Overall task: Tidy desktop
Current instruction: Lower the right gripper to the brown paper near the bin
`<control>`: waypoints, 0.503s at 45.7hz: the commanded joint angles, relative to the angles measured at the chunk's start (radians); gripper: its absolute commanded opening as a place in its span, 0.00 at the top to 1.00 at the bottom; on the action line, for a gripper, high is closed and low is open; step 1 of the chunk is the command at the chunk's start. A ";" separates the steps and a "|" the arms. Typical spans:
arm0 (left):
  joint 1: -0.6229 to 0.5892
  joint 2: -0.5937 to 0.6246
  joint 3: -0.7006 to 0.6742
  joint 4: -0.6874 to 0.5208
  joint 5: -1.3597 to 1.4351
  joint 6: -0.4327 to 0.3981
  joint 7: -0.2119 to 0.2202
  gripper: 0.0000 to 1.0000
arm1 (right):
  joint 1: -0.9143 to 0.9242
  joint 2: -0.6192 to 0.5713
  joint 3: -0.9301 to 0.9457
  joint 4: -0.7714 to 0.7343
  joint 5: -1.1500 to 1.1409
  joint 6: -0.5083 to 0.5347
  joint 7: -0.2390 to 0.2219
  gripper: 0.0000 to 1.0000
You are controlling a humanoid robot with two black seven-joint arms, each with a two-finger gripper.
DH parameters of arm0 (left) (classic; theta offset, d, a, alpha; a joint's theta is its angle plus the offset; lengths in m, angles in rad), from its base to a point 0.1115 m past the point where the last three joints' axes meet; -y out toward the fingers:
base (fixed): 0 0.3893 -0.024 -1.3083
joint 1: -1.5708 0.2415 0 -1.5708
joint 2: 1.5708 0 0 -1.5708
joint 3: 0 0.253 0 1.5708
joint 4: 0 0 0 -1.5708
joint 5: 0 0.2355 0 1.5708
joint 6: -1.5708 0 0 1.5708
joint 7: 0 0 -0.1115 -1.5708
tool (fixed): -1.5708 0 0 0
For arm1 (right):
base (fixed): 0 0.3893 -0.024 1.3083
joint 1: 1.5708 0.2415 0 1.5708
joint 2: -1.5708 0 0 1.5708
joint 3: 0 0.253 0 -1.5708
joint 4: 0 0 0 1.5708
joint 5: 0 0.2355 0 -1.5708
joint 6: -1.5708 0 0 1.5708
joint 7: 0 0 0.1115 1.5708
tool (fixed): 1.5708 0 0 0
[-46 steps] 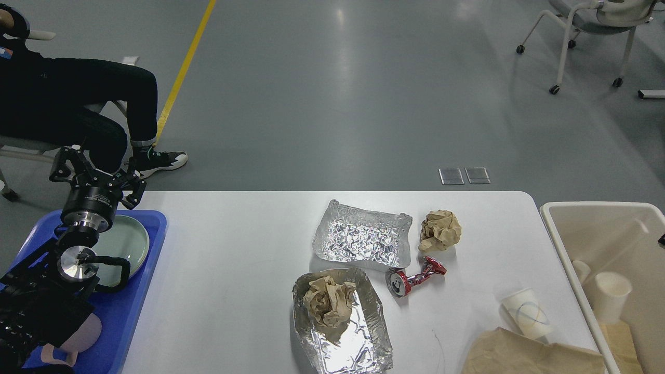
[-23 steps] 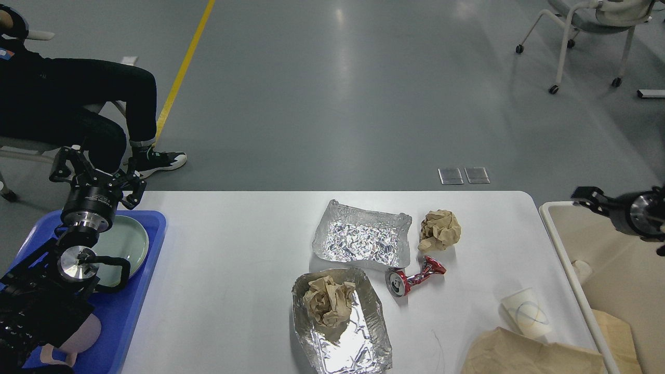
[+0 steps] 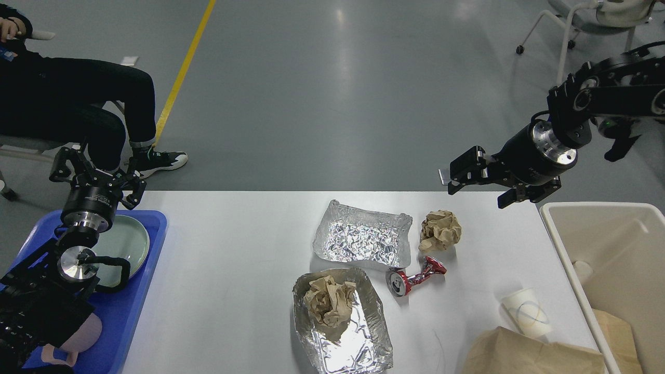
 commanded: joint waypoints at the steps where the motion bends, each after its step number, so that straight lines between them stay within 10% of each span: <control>1: 0.000 0.000 0.000 0.000 0.000 0.000 0.000 0.03 | 0.072 -0.009 -0.013 0.116 0.001 0.046 -0.006 0.00; 23: 0.000 0.000 0.000 0.000 0.000 0.000 0.000 0.03 | -0.387 -0.040 -0.151 -0.094 -0.020 0.052 -0.136 0.00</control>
